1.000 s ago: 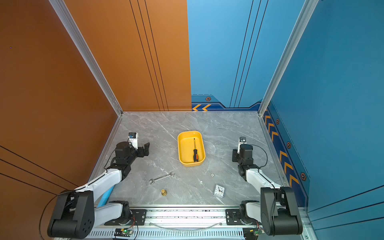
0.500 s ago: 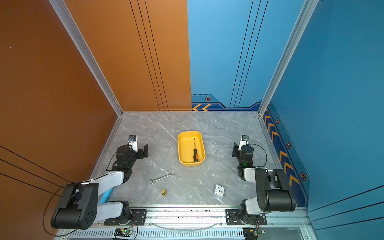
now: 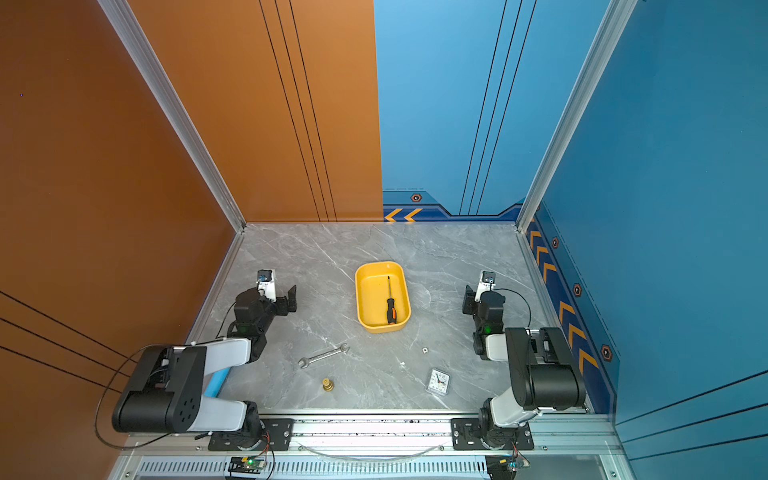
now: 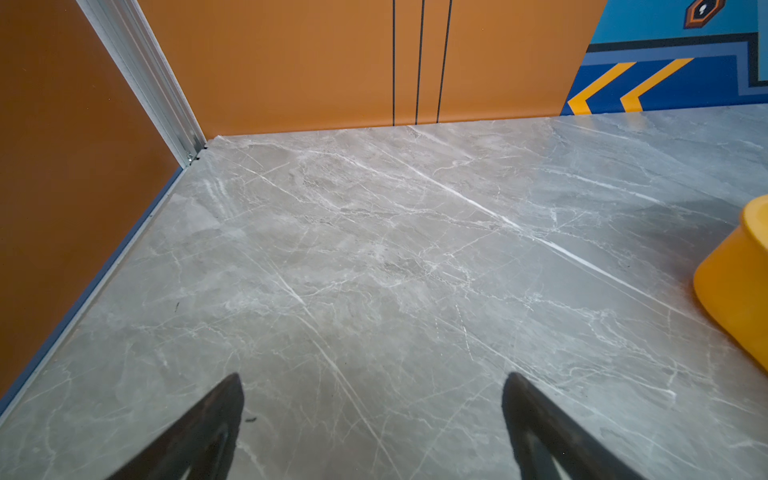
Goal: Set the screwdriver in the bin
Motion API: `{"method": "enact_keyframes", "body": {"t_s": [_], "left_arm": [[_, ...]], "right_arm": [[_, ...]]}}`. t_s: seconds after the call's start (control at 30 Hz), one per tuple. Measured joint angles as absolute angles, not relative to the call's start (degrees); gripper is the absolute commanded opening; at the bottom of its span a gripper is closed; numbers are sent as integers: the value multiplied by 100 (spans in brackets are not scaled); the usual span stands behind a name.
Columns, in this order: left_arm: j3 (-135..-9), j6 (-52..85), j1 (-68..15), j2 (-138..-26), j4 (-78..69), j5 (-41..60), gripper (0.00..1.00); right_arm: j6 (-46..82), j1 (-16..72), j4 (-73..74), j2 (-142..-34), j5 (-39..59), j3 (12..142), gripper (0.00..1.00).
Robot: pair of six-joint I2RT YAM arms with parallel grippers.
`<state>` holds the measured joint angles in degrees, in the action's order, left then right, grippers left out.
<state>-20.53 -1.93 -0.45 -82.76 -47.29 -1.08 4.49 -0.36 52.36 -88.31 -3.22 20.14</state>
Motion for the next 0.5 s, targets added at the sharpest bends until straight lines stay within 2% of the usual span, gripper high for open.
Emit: {"method": "enact_keyframes", "body": {"t_s": [0.17, 0.5], "left_arm": [[-2051, -200, -108, -8912, -5109, -143, 98], [-2108, -104, 12, -8952, -5210, -228, 98]], "right_arm": [[447, -32, 5236, -8831, -325, 2014, 62], [432, 43, 5227, -8831, -416, 2021, 84]]}}
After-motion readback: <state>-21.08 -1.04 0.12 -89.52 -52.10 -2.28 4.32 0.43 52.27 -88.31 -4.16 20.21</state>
